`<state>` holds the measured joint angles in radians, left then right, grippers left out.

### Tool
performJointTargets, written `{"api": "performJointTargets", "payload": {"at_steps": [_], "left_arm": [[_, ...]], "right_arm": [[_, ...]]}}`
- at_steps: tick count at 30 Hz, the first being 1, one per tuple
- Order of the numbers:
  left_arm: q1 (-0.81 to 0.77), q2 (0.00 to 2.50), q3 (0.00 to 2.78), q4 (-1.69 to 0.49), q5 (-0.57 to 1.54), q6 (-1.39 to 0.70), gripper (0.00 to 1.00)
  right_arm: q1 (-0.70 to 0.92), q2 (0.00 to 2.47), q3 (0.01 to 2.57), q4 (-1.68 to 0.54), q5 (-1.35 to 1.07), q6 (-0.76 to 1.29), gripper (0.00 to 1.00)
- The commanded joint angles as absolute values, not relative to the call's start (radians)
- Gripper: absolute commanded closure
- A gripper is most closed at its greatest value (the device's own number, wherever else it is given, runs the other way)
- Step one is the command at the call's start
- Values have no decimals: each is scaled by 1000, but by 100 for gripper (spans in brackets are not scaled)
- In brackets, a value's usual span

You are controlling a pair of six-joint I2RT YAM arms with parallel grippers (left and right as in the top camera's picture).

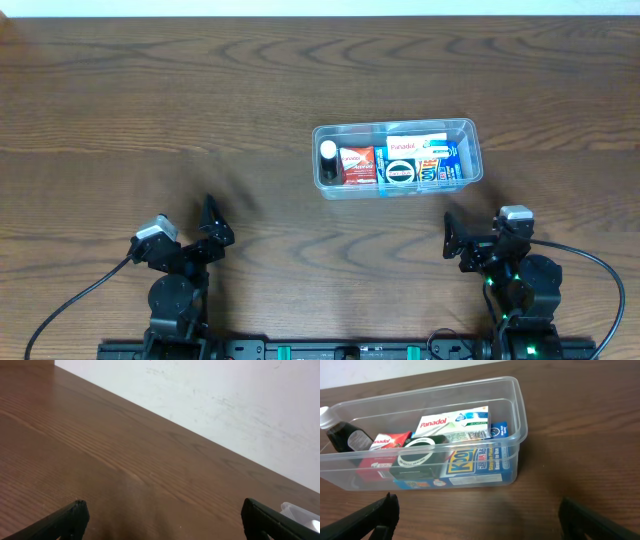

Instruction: Pack container

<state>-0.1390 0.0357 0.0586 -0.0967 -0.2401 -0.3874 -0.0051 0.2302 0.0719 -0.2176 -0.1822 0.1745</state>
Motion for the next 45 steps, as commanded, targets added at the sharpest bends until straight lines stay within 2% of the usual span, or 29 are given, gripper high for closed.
{"api": "performJointTargets", "payload": {"at_steps": [1, 15, 45], "left_arm": [[-134, 37, 30, -106, -255, -370, 2], [-134, 37, 30, -106, -255, -370, 2], [-134, 37, 30, -106, -255, -370, 2]], "right_arm": [[16, 226, 70, -221, -173, 163, 1], [26, 1, 70, -220, -172, 163, 1], [27, 12, 70, -221, -172, 163, 1]]}}
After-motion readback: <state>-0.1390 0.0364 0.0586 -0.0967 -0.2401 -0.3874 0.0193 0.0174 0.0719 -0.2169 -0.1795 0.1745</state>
